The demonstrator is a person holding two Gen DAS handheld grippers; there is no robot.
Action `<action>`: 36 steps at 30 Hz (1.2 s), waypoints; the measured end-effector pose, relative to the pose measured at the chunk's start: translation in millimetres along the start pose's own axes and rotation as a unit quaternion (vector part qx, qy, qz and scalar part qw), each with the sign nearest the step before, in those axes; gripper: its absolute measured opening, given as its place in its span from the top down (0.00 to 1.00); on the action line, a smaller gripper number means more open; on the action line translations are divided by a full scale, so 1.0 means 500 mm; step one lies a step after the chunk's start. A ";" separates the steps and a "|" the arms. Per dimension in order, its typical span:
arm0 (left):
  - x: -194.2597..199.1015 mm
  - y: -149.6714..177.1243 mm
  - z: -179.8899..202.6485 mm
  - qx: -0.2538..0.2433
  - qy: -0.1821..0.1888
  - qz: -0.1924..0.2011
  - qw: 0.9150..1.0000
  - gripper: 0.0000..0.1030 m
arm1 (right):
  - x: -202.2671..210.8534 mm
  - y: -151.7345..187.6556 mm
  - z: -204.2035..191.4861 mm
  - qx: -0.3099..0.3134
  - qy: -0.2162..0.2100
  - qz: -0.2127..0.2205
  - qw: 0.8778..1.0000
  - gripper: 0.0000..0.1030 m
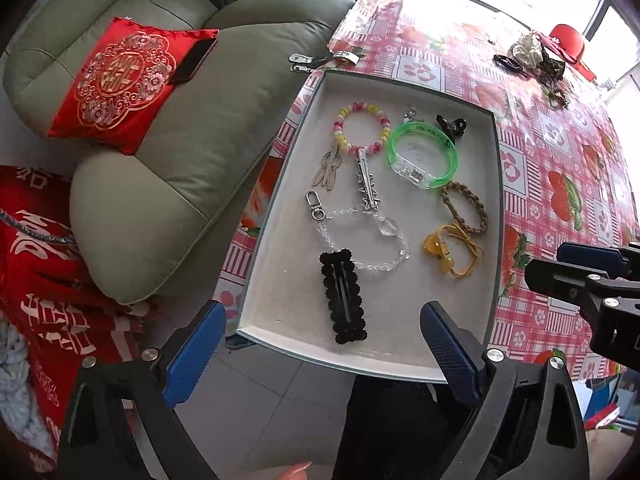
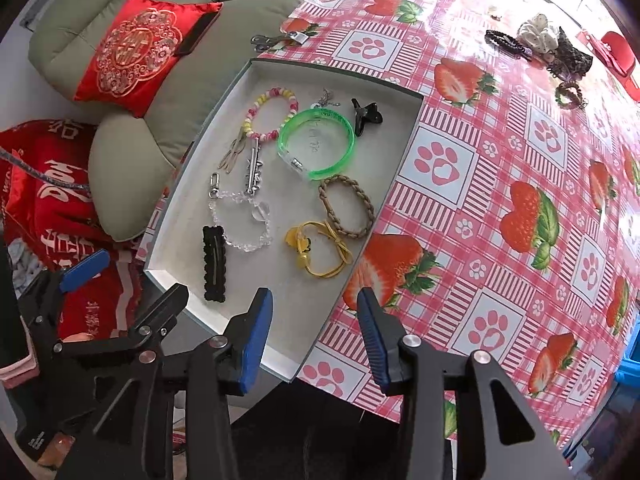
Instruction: Organize jewelry
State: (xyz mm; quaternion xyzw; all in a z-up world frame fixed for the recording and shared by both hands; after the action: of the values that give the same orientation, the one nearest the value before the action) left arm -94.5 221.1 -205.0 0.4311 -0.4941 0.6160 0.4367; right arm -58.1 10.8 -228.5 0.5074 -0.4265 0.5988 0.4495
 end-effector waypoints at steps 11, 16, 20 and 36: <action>0.044 0.011 0.003 0.014 -0.004 0.007 1.000 0.01 | 0.044 0.011 -0.010 0.013 -0.004 0.019 1.000 0.41; 0.075 0.019 0.027 0.009 -0.014 0.020 1.000 0.01 | 0.082 0.006 -0.007 0.021 -0.016 0.041 0.999 0.30; 0.103 0.030 0.049 0.010 -0.016 0.030 0.999 0.01 | 0.117 0.012 0.010 0.017 -0.015 0.057 0.998 0.18; 0.195 0.080 0.106 0.002 -0.032 0.043 0.999 0.01 | 0.232 0.063 0.069 0.011 -0.002 0.126 0.992 0.09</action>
State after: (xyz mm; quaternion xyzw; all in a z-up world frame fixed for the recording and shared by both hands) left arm -152.1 174.5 -113.0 0.4301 -0.5244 0.6210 0.3929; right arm -90.1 -17.5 -110.8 0.4561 -0.4809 0.6543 0.3642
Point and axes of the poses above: each gripper's, at about its wrist camera, not at the fingertips, and x roughly against the way its jaws point, z to its right, y to its underside, the point moved 7 cm from there along -x, roughly the way its jaws point, and after that the axes turned 14 degrees about y, right-handed, at the moved point
